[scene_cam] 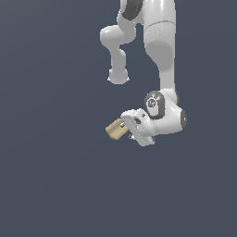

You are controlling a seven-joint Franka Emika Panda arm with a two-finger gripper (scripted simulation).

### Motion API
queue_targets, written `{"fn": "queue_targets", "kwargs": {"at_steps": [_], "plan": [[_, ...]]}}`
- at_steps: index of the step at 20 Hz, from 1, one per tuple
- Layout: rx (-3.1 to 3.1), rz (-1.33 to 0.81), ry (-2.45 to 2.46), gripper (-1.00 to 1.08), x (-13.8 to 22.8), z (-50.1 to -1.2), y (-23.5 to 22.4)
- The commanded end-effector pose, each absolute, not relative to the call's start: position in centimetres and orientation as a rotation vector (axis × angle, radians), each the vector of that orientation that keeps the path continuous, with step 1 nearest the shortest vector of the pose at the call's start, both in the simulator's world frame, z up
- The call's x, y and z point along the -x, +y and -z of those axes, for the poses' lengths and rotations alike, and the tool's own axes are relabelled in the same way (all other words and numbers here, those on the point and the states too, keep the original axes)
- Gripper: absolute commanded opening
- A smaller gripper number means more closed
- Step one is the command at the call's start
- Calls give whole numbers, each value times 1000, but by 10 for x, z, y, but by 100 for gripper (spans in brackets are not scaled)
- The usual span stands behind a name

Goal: Pick up the object and move it to a goal position.

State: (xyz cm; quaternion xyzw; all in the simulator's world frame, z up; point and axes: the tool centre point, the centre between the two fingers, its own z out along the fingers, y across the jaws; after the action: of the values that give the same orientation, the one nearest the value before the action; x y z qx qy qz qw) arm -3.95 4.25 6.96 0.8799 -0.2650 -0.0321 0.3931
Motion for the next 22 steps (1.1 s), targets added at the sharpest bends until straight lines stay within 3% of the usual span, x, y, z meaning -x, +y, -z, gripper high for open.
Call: {"fn": "queue_targets", "kwargs": {"at_steps": [1, 18, 19, 22], "plan": [[-2215, 70, -680, 68, 40, -69, 42], [-2210, 67, -682, 68, 49, -49, 21], [-2210, 67, -682, -100, 49, -49, 21], [-2210, 67, -682, -100, 49, -49, 21]]}}
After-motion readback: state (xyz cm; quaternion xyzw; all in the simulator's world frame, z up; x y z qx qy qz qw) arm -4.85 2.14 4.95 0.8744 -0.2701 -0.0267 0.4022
